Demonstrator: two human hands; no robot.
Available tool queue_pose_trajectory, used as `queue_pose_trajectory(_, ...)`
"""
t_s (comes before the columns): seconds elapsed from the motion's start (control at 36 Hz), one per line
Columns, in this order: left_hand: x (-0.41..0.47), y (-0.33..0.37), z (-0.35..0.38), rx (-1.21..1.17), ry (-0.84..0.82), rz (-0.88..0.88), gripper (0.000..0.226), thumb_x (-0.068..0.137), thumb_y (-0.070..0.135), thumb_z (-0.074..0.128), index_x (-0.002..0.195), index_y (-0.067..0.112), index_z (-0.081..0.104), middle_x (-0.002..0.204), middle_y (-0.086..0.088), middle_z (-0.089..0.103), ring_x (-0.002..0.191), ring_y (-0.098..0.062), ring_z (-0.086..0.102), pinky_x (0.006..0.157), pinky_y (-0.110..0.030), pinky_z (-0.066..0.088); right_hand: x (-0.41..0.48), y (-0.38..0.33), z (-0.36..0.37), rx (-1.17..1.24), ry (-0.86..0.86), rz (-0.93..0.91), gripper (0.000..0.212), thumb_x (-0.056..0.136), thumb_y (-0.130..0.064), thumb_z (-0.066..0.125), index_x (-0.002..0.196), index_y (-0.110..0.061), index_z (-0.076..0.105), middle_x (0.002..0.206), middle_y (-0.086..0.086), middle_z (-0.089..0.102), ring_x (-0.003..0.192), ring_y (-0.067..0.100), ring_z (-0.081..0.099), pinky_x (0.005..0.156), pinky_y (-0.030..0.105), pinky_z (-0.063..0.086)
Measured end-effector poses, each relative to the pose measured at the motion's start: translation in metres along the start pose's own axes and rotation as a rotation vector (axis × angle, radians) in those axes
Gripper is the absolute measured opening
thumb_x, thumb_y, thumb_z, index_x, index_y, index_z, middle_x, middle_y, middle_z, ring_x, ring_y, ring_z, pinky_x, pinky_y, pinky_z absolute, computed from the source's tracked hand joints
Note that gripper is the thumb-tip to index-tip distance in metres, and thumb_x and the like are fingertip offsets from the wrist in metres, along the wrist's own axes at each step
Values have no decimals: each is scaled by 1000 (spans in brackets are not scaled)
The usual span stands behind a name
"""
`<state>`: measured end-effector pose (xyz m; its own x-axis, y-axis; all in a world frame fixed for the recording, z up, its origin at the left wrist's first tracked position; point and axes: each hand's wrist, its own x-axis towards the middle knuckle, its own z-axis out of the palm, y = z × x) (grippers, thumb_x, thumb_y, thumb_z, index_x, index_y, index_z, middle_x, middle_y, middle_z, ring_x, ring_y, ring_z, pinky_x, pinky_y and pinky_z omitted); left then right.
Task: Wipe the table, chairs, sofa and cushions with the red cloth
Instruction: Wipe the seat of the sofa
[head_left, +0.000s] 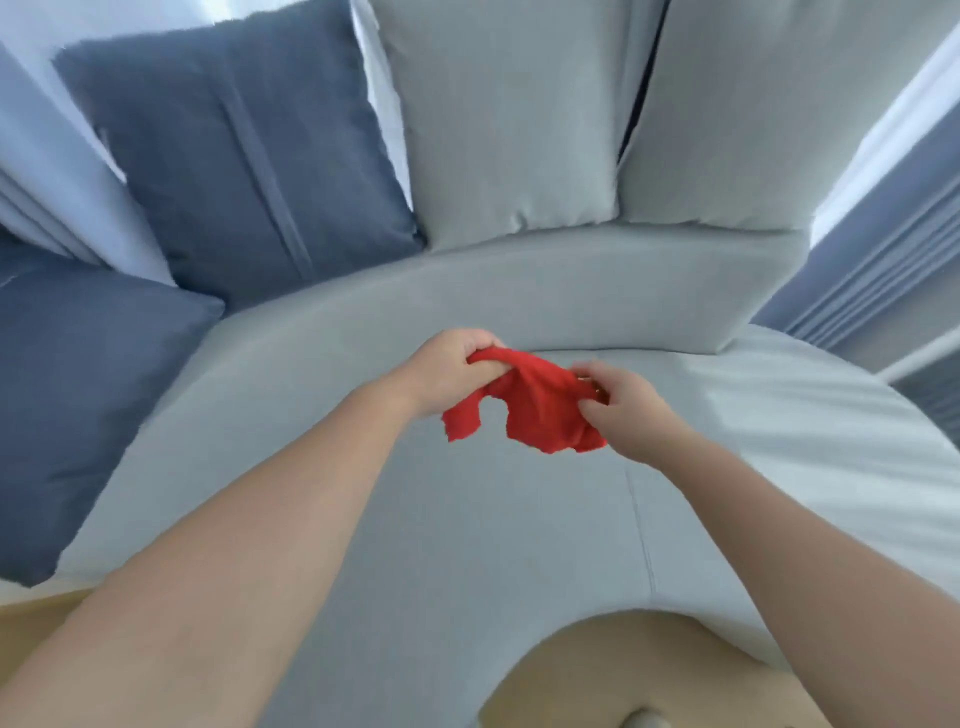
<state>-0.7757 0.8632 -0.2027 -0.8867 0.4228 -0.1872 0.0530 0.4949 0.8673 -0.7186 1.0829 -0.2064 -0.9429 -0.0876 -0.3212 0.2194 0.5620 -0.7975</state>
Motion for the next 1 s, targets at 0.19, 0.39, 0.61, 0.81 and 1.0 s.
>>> queue_pose_trajectory(0.19, 45, 95, 144, 25, -240, -18, 16, 69, 23, 53, 75, 9, 59, 58, -6, 55, 47, -21, 51, 44, -31, 43, -88, 107, -121, -118, 49, 152, 18, 75, -27, 59, 87, -38, 64, 81, -5, 70, 65, 13, 69, 55, 27, 58)
queue_pose_trajectory(0.39, 65, 155, 285, 211, -427, 41, 7, 78, 16, 55, 80, 23, 54, 72, 6, 58, 65, -9, 52, 62, -24, 44, -183, 208, -197, -221, 9, 248, 61, 60, -64, 74, 113, -39, 55, 98, -13, 61, 89, 11, 62, 72, 25, 50)
queue_pose_trajectory(0.61, 51, 216, 403, 78, -554, 55, 3, 85, 20, 59, 83, 23, 58, 67, -13, 67, 54, -28, 63, 50, -42, 49, -249, 289, -209, -299, 479, 359, 47, 79, -37, 61, 121, -19, 48, 116, 3, 47, 109, 26, 45, 88, 35, 41)
queue_pose_trajectory(0.81, 64, 255, 463, 224, -627, 155, 13, 83, 38, 61, 85, 26, 65, 81, -3, 69, 71, -17, 66, 59, -33, 56, -262, 307, -210, 145, 544, 346, 59, 63, -57, 59, 118, -37, 48, 103, -16, 46, 85, 6, 53, 74, 25, 44)
queue_pose_trajectory(1.0, 91, 258, 497, 278, -621, 172, 34, 85, 48, 61, 75, 16, 63, 63, 6, 59, 52, 1, 51, 51, -16, 41, -252, 336, -218, 369, 783, 472, 27, 88, -10, 46, 108, -24, 58, 101, -2, 60, 95, 18, 58, 82, 30, 47)
